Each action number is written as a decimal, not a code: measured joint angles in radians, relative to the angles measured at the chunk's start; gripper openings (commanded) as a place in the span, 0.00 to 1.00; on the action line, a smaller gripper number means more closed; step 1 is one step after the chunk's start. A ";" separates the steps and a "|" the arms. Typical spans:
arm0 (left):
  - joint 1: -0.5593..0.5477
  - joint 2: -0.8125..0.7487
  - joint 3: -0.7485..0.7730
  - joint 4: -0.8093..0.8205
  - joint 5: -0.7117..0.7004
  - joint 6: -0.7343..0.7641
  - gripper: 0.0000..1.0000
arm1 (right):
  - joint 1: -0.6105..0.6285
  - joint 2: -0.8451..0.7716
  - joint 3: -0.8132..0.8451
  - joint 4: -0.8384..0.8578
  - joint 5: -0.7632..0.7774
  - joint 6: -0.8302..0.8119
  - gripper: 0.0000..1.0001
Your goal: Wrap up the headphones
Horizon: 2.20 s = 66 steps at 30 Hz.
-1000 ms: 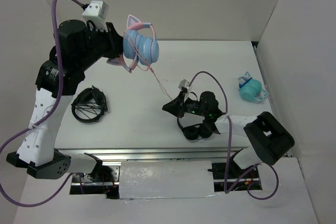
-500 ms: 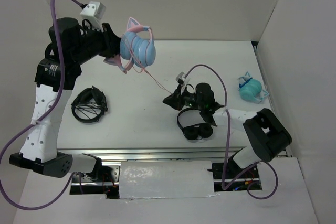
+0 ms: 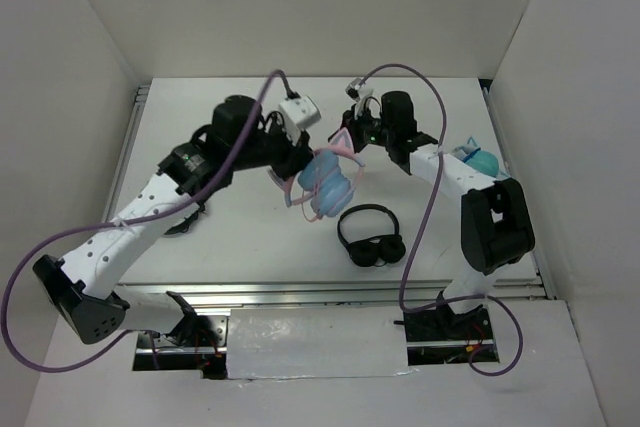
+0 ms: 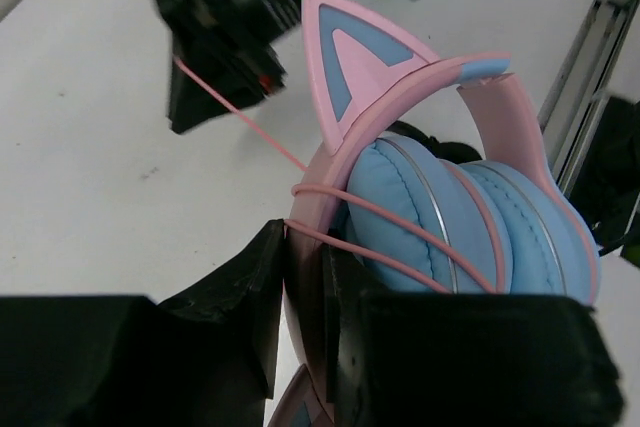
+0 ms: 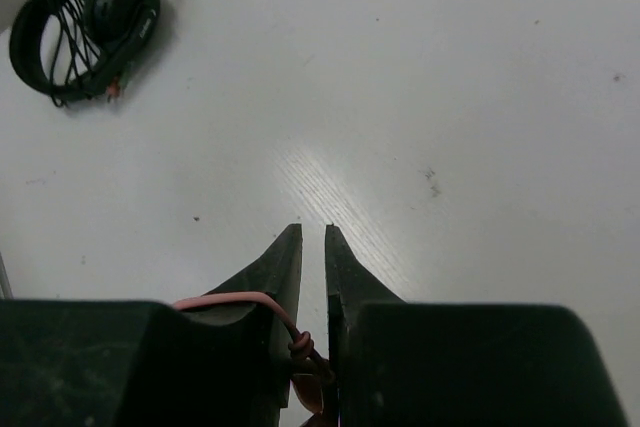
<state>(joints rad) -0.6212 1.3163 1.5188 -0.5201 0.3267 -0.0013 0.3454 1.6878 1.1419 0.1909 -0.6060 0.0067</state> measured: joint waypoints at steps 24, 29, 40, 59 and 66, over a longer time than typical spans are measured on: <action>-0.254 0.178 -0.247 0.175 -0.359 0.159 0.00 | -0.030 -0.037 0.351 -0.801 0.041 -0.483 0.00; -0.235 0.230 -0.203 0.202 -0.396 0.146 0.00 | -0.015 -0.038 0.463 -0.836 0.004 -0.290 0.00; -0.082 0.263 -0.200 0.206 -0.341 -0.046 0.00 | 0.085 -0.090 0.409 -0.821 0.060 0.093 0.06; 0.117 0.279 -0.232 0.235 -0.256 -0.323 0.00 | 0.272 -0.107 0.298 -0.721 0.144 0.209 0.16; 0.154 0.268 -0.258 0.243 -0.244 -0.353 0.00 | 0.277 -0.106 0.277 -0.701 0.184 0.217 0.24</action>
<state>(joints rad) -0.4671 1.5841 1.2610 -0.2768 0.0830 -0.3546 0.6224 1.5814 1.4189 -0.5102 -0.4217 0.2237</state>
